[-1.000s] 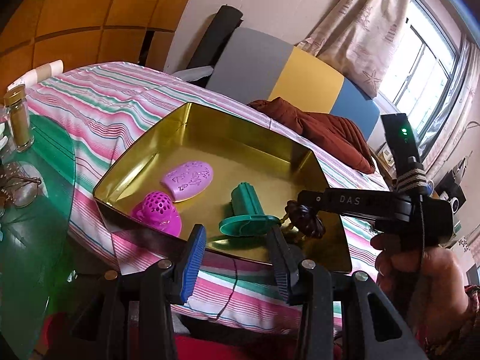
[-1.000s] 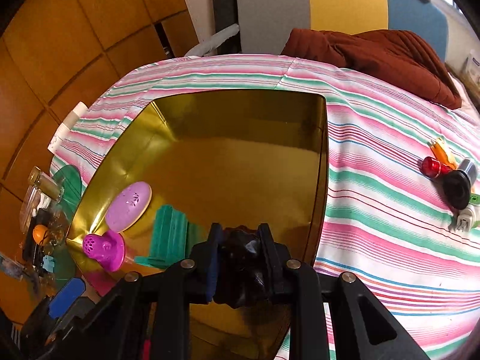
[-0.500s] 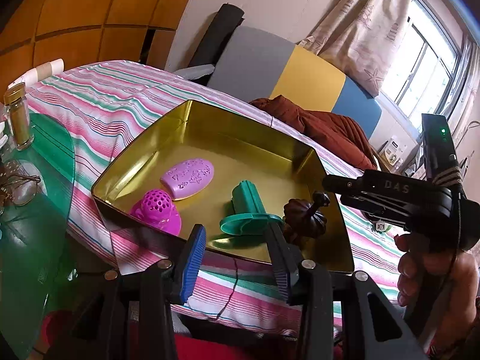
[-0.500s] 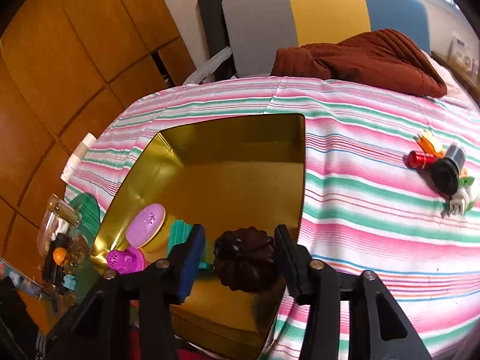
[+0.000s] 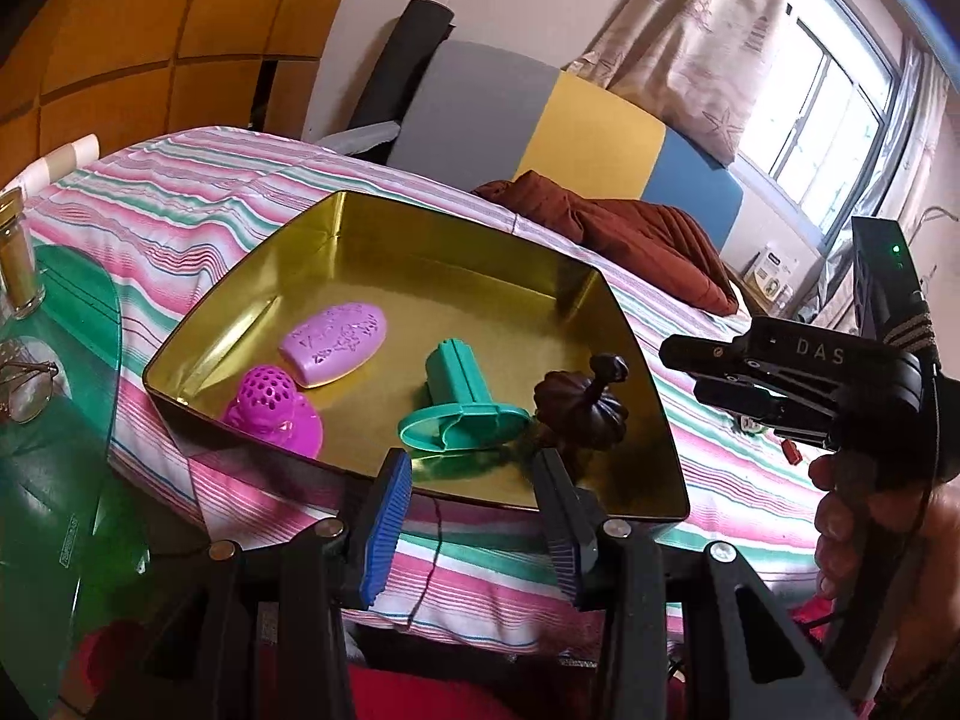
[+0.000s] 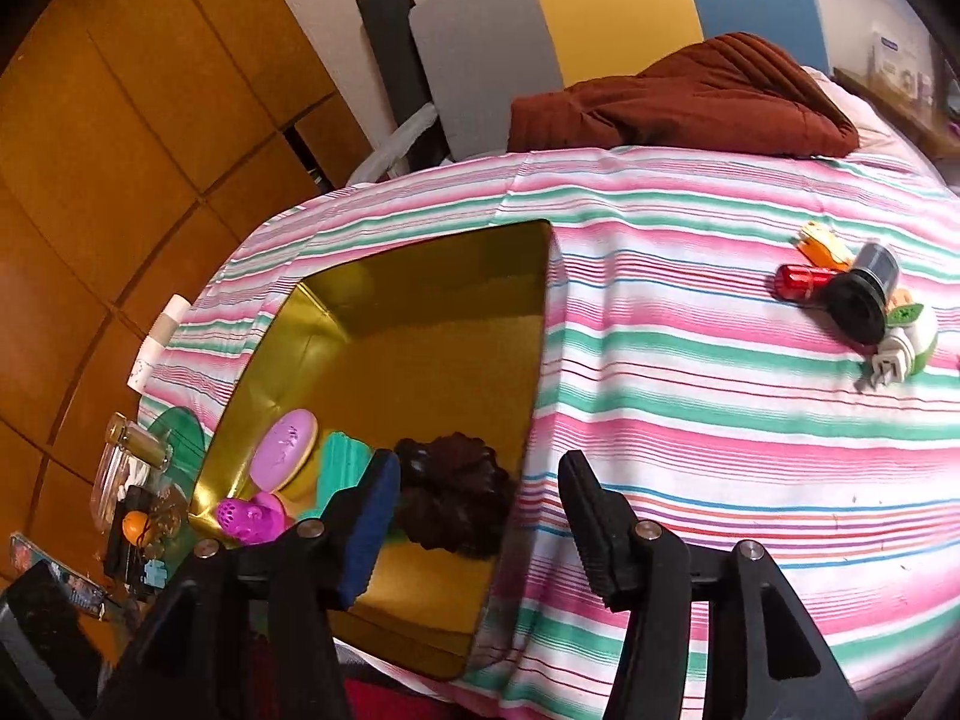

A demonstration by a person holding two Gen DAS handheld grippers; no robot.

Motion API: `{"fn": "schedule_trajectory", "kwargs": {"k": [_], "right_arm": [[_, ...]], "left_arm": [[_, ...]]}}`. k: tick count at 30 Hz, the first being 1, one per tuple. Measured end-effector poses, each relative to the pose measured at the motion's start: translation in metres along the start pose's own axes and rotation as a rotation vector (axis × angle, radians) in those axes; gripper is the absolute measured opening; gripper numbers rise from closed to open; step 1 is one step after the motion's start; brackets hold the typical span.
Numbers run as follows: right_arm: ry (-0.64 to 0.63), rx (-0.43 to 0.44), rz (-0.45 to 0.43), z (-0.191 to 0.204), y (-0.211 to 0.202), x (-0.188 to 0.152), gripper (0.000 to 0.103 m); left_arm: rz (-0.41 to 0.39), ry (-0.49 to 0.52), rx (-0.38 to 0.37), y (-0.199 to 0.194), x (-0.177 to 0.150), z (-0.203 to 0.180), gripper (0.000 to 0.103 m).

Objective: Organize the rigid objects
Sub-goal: 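Lower the brown knob into the gold tray and open the right gripper, then reach the right gripper to the red K puzzle piece and grasp it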

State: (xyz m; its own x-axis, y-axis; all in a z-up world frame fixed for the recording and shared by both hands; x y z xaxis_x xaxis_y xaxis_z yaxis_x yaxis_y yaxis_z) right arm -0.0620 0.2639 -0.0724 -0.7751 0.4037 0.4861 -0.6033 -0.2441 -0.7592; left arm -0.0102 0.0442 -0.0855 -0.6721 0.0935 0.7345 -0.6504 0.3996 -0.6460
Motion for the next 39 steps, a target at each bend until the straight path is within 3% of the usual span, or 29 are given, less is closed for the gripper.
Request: {"fn": "schedule_trajectory", "kwargs": {"k": [9,26,34,39], "right_arm": [[0.048,-0.055,0.005,-0.045,-0.011,0.005,0.058],[0.295,-0.159,-0.025,-0.162,-0.049,0.039,0.062],[0.36,-0.416,-0.132,-0.254,-0.082,0.098,0.063],[0.364,-0.553,-0.139,-0.307,-0.084,0.125,0.063]], "left_arm": [[0.005,0.055,-0.027,0.0,-0.001,-0.015,0.042],[0.021,0.175,-0.055,0.004,0.0,-0.057,0.042],[0.0,0.208,-0.048,-0.003,0.001,-0.063,0.042],[0.0,0.209,-0.053,-0.002,0.001,-0.068,0.042]]}}
Point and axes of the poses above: each gripper's, at about its wrist camera, not at the fingertips, and y roughly the way its jaws point, z to its left, x to its top, the point moved 3 cm from there along y, roughly the way its jaws point, and after that the axes turned 11 degrees about y, right-handed, at the moved point
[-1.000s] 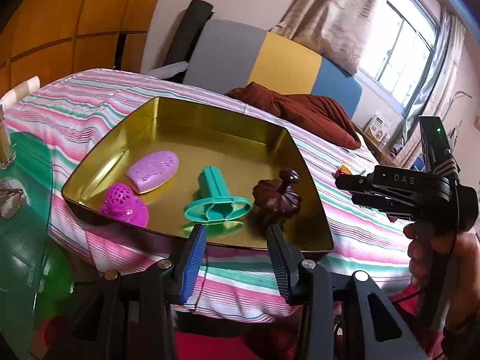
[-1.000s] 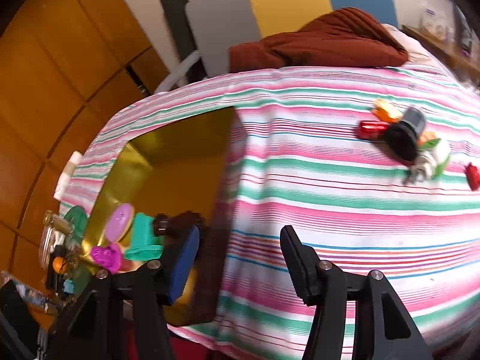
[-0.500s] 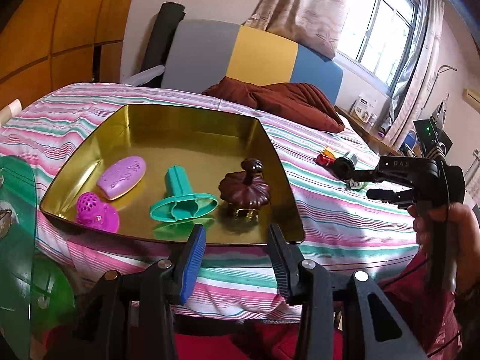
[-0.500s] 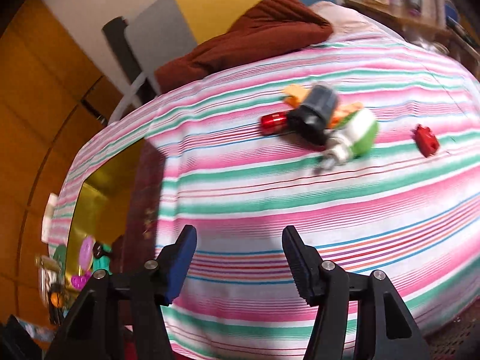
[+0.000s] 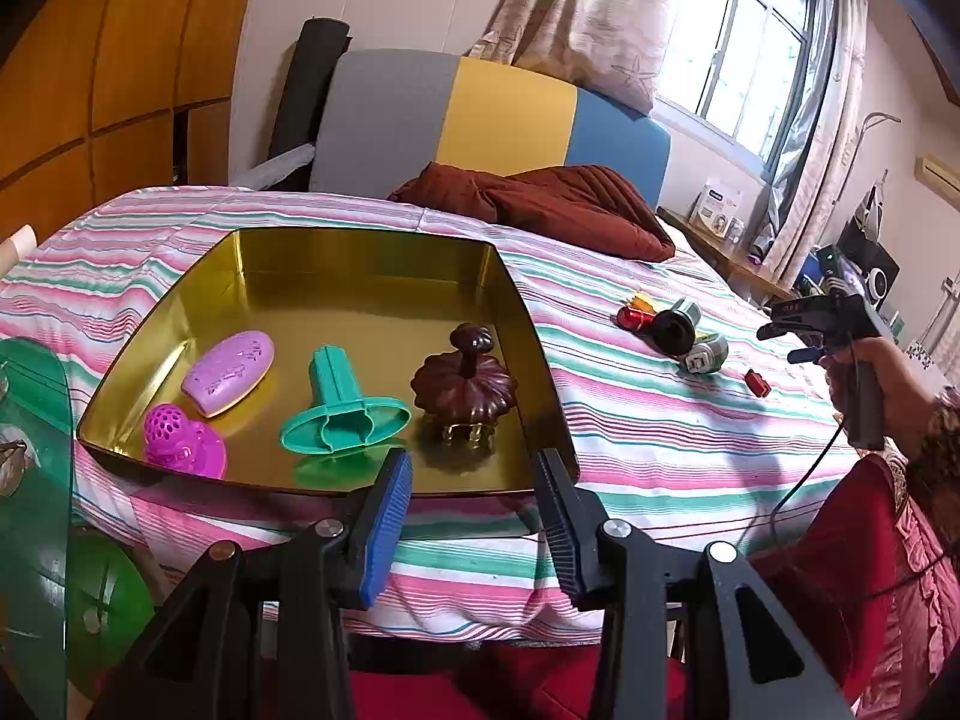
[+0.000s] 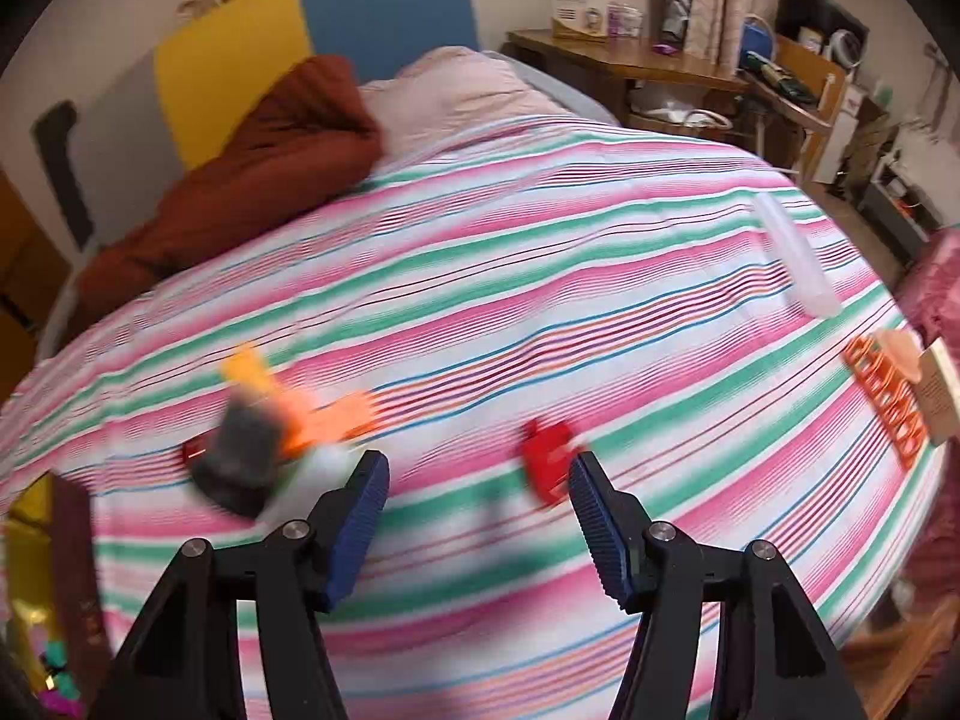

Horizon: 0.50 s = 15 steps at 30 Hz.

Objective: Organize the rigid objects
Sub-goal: 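Reach the right gripper to the red K puzzle piece and grasp it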

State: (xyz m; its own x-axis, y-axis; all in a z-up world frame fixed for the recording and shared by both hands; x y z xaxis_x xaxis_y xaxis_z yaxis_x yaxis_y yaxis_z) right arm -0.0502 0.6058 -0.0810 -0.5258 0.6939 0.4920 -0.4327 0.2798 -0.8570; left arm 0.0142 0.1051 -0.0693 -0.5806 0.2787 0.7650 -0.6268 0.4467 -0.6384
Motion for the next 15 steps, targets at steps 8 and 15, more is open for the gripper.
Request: {"fn": "schedule_trajectory", "kwargs": {"k": [8,15], "right_arm": [[-0.018,-0.036,0.031,-0.024,0.05,0.008,0.063],[0.059,-0.014,0.111,-0.04,0.073,0.007,0.042]], "left_arm": [[0.006,0.036,0.009,0.001,0.002,-0.009,0.042],[0.023,0.047,0.005,0.008,0.002,-0.018,0.042]]}}
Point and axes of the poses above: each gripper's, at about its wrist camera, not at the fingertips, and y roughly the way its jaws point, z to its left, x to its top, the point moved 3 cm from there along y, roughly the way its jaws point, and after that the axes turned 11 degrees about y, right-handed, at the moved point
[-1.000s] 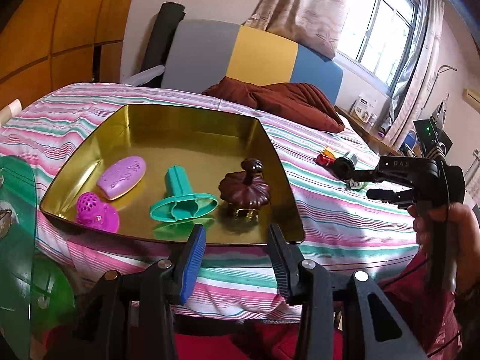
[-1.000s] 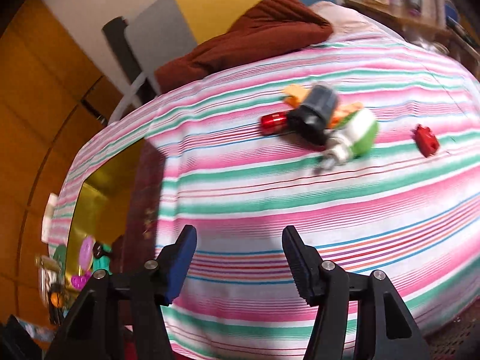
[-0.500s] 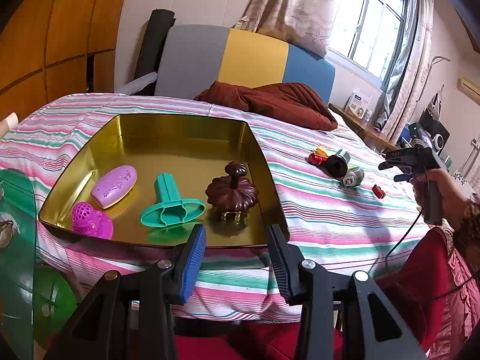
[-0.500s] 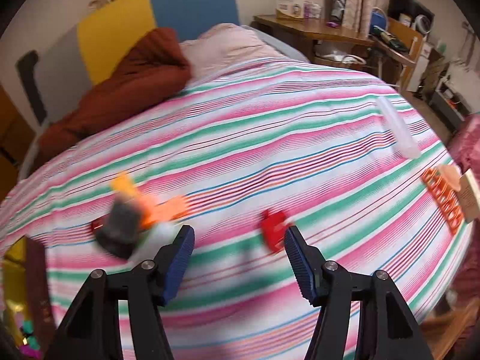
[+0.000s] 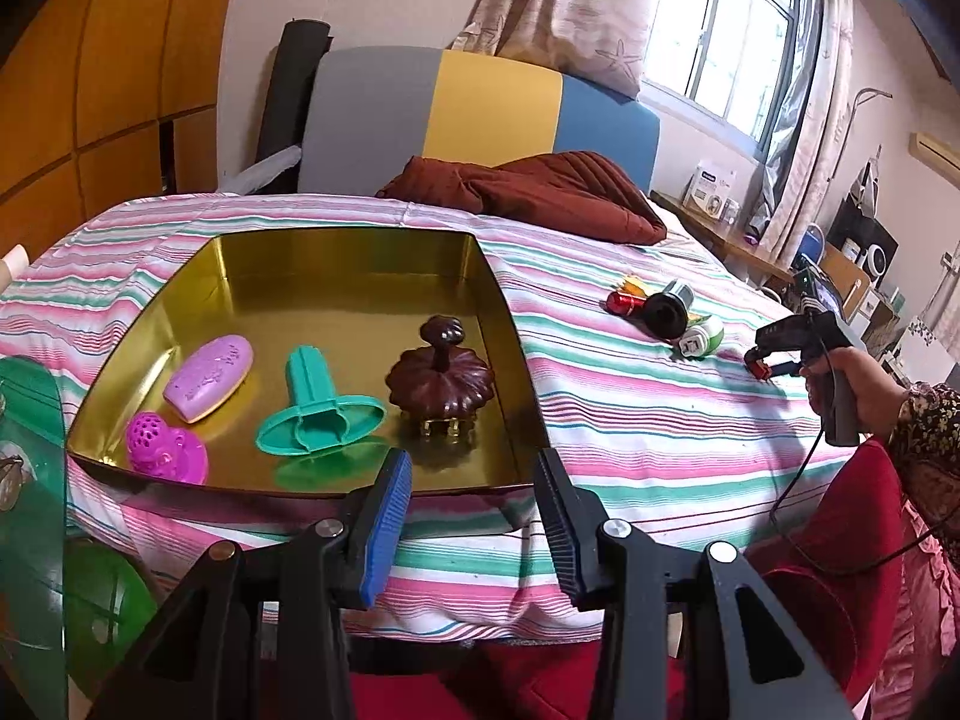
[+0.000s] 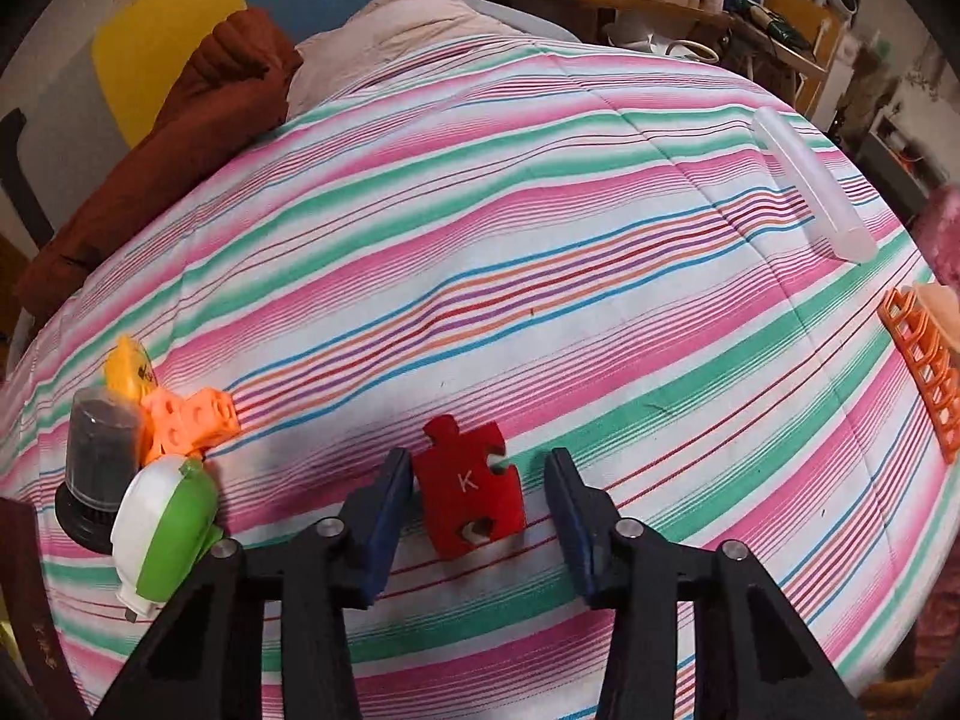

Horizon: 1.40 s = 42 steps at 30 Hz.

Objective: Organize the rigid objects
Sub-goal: 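Reach the right gripper to the red K puzzle piece and grasp it, then grasp the green-and-white plug with the left gripper and lift it while the right gripper holds the puzzle piece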

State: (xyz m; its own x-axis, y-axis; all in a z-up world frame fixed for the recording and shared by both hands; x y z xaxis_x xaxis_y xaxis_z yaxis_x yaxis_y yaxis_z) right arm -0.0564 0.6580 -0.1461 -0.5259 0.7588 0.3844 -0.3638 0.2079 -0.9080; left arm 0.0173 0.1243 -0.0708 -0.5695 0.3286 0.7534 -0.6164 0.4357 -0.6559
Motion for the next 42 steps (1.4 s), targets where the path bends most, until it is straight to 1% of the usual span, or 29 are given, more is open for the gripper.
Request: {"fn": "schedule_trajectory", "kwargs": {"k": [1,2,5,9,15,19,24,26,29,34,37,42], "right_arm": [[0.0,-0.002,-0.001,0.0,0.0,0.0,0.04],[-0.005,-0.006,-0.002,0.0,0.001,0.001,0.034],[-0.047,-0.001,-0.002,0.009,0.002,-0.002,0.034],[-0.098,0.041,0.011,0.023,0.002,-0.007,0.034],[-0.14,0.078,0.032,0.031,-0.001,-0.017,0.034],[-0.131,0.091,0.036,0.028,-0.001,-0.015,0.034],[-0.079,0.113,0.039,0.021,-0.005,-0.015,0.034],[-0.054,0.126,0.039,0.017,-0.005,-0.012,0.033],[-0.024,0.148,0.044,0.012,-0.006,-0.01,0.033],[0.035,0.197,0.055,0.009,-0.003,-0.006,0.033],[0.063,0.199,0.057,0.007,0.0,-0.004,0.033],[0.053,0.202,0.065,0.012,0.001,-0.004,0.033]], "left_arm": [[0.005,0.007,0.001,0.002,0.0,-0.003,0.042],[0.007,0.013,-0.001,0.002,0.0,-0.005,0.042],[0.013,0.037,-0.003,0.004,0.001,-0.012,0.042],[0.013,0.062,-0.001,0.005,0.004,-0.021,0.042],[0.015,0.058,-0.017,0.008,0.016,-0.028,0.042],[0.008,0.068,-0.034,0.011,0.026,-0.036,0.042],[0.001,0.084,-0.079,0.021,0.048,-0.053,0.042],[0.004,0.096,-0.105,0.028,0.057,-0.063,0.042],[0.012,0.146,-0.139,0.04,0.071,-0.087,0.043],[0.049,0.212,-0.2,0.071,0.088,-0.128,0.042],[0.074,0.23,-0.238,0.092,0.093,-0.148,0.042],[0.137,0.26,-0.25,0.134,0.097,-0.175,0.042]]}}
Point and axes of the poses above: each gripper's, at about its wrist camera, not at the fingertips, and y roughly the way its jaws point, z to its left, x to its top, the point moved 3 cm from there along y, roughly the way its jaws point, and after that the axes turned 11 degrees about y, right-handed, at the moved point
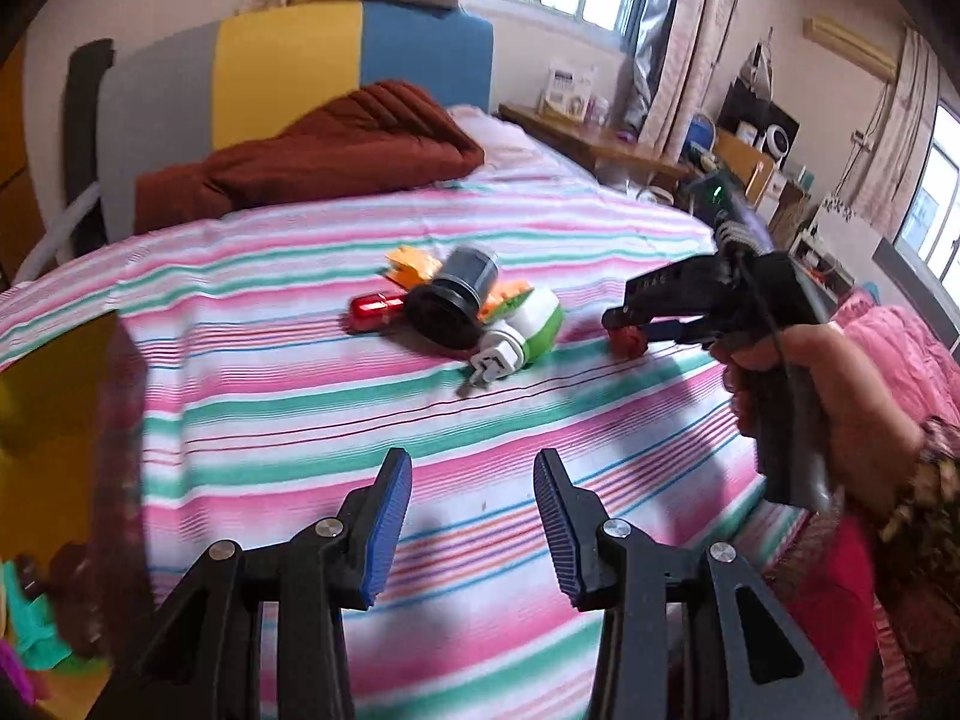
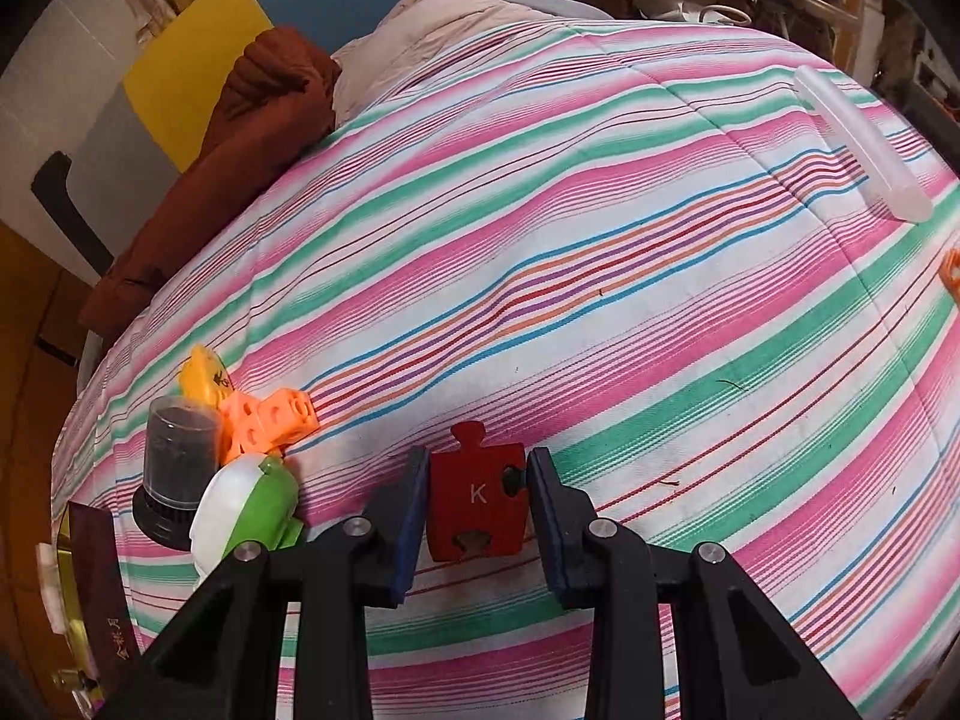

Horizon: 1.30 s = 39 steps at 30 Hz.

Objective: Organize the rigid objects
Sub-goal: 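Grasp the green-and-white plug with the left gripper and lift it while the right gripper holds the puzzle piece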

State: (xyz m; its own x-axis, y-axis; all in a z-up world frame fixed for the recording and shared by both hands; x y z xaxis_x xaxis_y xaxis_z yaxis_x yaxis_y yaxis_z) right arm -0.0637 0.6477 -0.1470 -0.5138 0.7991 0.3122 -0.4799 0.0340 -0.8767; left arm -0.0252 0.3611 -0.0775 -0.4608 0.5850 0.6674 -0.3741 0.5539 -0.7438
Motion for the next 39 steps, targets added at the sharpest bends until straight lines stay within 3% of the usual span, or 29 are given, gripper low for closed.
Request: {"fn": "schedule_trajectory", "kwargs": {"k": [6,13,17,20,23,30,31,33,39], "right_arm": [[0.004,0.004,0.004,0.002,0.002,0.001,0.033],[0.008,0.02,0.011,0.001,0.001,0.002,0.033],[0.016,0.027,0.014,0.0,0.001,0.002,0.033],[0.026,0.034,0.018,-0.002,0.001,0.002,0.033],[0.032,0.042,0.021,0.0,0.003,0.003,0.033],[0.029,0.051,0.027,0.0,0.003,0.001,0.033],[0.029,0.054,0.029,0.0,0.003,0.001,0.033],[0.025,0.052,0.031,0.0,0.003,0.001,0.033],[0.01,0.041,0.029,0.003,0.004,0.0,0.033]], "left_arm": [[0.036,0.036,0.006,0.044,0.03,-0.009,0.042],[-0.002,0.224,0.02,0.069,0.074,-0.044,0.042],[0.059,0.249,0.009,0.096,0.083,-0.05,0.043],[0.058,0.306,0.058,0.106,0.085,-0.053,0.054],[0.067,0.348,0.099,0.117,0.088,-0.054,0.054],[0.129,0.304,0.081,0.137,0.077,-0.043,0.054],[0.124,0.306,0.068,0.137,0.075,-0.044,0.054],[0.103,0.298,0.035,0.138,0.071,-0.042,0.043],[0.05,0.224,0.02,0.127,0.052,-0.033,0.042]]}}
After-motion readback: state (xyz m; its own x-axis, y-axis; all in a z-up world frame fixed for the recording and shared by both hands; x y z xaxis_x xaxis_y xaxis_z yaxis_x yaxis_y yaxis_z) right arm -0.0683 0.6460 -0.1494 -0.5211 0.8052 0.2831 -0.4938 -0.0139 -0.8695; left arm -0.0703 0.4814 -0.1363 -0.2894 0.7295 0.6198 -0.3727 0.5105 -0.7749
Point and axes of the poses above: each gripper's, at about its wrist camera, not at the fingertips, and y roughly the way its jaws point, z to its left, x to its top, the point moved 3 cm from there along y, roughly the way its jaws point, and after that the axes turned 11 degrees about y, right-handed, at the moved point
